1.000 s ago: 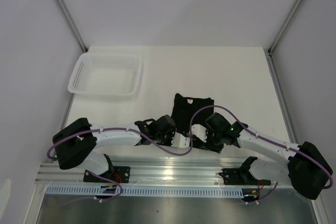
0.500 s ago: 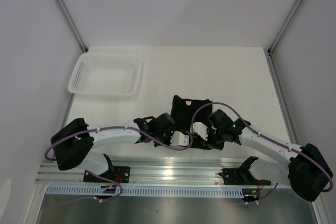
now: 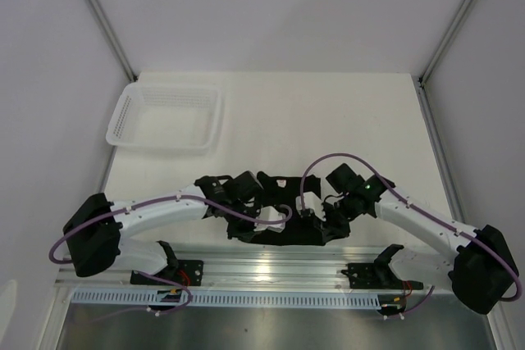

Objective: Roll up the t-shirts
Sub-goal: Roll the tshirt

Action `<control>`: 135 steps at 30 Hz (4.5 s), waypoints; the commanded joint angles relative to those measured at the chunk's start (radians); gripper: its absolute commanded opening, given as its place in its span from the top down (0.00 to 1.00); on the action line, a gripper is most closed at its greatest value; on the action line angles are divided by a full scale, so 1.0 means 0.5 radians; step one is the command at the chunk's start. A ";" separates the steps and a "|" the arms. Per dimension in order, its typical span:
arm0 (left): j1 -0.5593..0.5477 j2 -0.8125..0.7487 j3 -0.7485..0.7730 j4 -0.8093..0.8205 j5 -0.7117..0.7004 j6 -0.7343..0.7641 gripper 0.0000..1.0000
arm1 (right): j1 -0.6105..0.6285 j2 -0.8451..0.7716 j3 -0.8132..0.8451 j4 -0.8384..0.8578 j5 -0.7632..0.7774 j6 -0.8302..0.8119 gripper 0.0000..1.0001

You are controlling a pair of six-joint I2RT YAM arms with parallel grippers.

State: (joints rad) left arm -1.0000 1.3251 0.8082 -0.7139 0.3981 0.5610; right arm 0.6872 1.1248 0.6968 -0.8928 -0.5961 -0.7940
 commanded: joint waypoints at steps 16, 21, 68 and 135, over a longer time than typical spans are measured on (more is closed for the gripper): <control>0.405 0.362 0.289 -0.388 0.492 0.317 0.88 | -0.181 0.208 0.033 0.285 -0.060 0.094 0.93; 0.530 0.522 0.436 -0.428 0.483 0.366 0.84 | -0.221 0.275 0.030 0.362 -0.041 0.118 0.93; 0.509 0.461 0.630 -0.367 0.198 -0.076 0.62 | -0.224 0.014 -0.009 0.739 -0.124 0.781 0.83; 0.015 0.114 0.050 0.170 -0.385 -0.327 0.99 | 0.055 -0.572 -0.329 0.561 0.250 0.100 0.47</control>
State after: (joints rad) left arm -1.0134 1.4109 0.7914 -0.5896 0.1013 0.4248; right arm 0.6952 0.8288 0.5369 -0.6060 -0.4198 -0.6998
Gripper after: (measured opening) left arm 0.016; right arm 0.524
